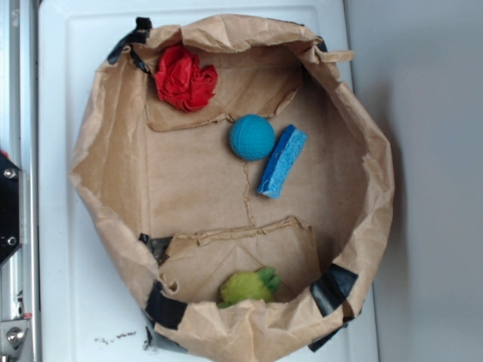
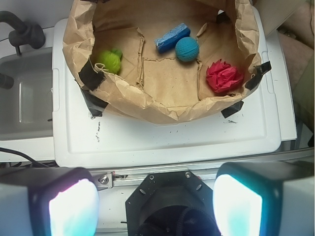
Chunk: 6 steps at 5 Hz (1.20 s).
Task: Grab the red paper.
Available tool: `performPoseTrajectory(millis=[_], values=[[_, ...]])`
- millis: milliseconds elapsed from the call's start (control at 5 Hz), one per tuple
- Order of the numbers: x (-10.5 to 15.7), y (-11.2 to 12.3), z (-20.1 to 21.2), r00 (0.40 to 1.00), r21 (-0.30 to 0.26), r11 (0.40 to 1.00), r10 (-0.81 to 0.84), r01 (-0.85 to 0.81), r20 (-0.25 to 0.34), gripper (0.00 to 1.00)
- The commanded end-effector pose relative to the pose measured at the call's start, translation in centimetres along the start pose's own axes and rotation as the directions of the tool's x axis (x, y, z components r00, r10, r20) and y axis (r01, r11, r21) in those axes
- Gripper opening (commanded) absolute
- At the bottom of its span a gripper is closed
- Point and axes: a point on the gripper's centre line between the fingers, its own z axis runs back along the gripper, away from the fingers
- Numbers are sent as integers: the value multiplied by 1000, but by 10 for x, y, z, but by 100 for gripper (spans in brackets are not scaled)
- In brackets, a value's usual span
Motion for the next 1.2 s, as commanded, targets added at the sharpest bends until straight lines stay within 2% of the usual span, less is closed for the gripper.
performPoseTrajectory(millis=[0, 200, 400, 600, 1000], values=[[0, 0, 0, 1000, 0, 1000, 0, 0, 0, 100], [12, -3, -3, 998, -87, 994, -69, 69, 5, 100], [24, -8, -15, 983, -131, 976, -167, 176, 75, 100], [30, 5, -17, 957, -122, 953, -266, 279, 112, 100], [30, 5, -17, 957, -122, 953, -266, 279, 112, 100]])
